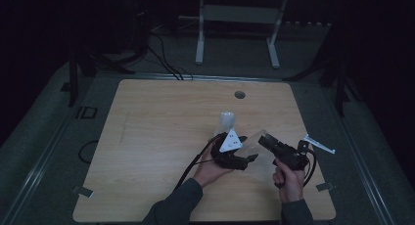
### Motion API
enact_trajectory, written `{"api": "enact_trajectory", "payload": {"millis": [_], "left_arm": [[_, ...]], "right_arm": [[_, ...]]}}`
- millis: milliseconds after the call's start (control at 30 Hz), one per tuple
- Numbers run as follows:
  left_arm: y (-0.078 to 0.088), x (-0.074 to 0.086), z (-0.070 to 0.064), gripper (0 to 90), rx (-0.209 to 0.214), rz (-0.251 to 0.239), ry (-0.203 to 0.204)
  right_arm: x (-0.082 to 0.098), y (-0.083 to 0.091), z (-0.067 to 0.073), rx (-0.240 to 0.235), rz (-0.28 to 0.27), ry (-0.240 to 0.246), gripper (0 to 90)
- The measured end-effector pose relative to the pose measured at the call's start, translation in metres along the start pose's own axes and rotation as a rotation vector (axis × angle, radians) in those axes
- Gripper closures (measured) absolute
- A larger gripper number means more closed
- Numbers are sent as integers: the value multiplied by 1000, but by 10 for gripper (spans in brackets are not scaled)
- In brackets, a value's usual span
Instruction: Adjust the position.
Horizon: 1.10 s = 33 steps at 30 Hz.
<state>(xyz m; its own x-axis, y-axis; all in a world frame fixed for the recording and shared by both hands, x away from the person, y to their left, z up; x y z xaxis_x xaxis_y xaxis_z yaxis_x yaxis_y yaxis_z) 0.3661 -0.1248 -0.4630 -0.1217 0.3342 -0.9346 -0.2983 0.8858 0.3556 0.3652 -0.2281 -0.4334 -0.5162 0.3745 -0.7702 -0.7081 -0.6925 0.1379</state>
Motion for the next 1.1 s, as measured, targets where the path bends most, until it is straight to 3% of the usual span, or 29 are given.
{"api": "enact_trajectory", "payload": {"millis": [167, 267, 600, 867, 1100], "left_arm": [[3, 0, 3, 311, -9, 4, 0], [6, 0, 4, 316, -13, 6, -5], [13, -1, 6, 319, -17, 8, -19], [19, 0, 12, 322, -12, 5, -17], [23, -2, 13, 322, 0, 3, -23]], "right_arm": [[1, 4, 1, -2, 18, 24, 350], [4, 7, 1, -1, 45, 64, 351], [13, 13, 0, 47, 112, 181, 374], [11, 16, -6, 75, 149, 230, 409], [9, 17, -8, 124, 188, 317, 422]]}}
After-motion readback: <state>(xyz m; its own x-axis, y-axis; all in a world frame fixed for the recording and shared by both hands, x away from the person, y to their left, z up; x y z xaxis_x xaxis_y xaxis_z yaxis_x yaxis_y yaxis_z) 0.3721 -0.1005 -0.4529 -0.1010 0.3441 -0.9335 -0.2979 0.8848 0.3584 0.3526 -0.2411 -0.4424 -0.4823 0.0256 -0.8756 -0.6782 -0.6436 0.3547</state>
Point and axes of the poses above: each handheld gripper's, and its own axes: y roughly backward along the jaws, x roughly out of its underside, z roughly to its left, the point moved 9 cm from there along -y, roughly forward along the jaws, and after that the axes turned 7 degrees about x, right-handed, at the moved point
